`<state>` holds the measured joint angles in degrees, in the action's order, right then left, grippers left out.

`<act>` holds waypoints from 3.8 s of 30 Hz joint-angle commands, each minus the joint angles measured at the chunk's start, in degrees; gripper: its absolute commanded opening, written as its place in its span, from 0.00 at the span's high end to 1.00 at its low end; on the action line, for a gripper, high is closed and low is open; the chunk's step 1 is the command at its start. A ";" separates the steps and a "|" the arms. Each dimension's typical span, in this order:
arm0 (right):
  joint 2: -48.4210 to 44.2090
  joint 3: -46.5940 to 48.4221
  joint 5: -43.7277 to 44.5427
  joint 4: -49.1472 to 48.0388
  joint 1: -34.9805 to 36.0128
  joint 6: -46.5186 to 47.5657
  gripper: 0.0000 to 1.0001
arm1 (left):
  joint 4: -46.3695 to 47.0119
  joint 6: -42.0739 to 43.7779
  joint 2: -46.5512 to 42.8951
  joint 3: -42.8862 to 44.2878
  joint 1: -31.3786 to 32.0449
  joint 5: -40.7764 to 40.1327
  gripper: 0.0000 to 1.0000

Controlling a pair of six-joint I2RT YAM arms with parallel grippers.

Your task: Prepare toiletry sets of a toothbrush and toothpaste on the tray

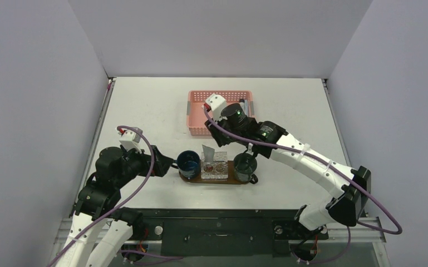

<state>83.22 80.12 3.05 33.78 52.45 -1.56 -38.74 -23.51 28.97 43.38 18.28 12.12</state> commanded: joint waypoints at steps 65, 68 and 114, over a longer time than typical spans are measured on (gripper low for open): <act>47.29 32.40 9.31 1.52 -26.01 -21.80 0.51 | 2.10 -1.01 -1.42 0.01 0.26 -5.83 0.04; 48.29 32.74 9.34 1.50 -26.31 -22.17 0.51 | 2.08 -1.01 -1.39 0.01 0.26 -5.88 0.04; 36.54 23.33 -0.09 -8.61 -26.66 -22.45 0.87 | 2.22 -1.01 0.28 0.08 -0.15 -5.15 0.04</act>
<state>127.70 104.36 3.16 30.52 25.54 -23.66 -38.74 -24.40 28.86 43.00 18.33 6.66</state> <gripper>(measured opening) 0.278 0.965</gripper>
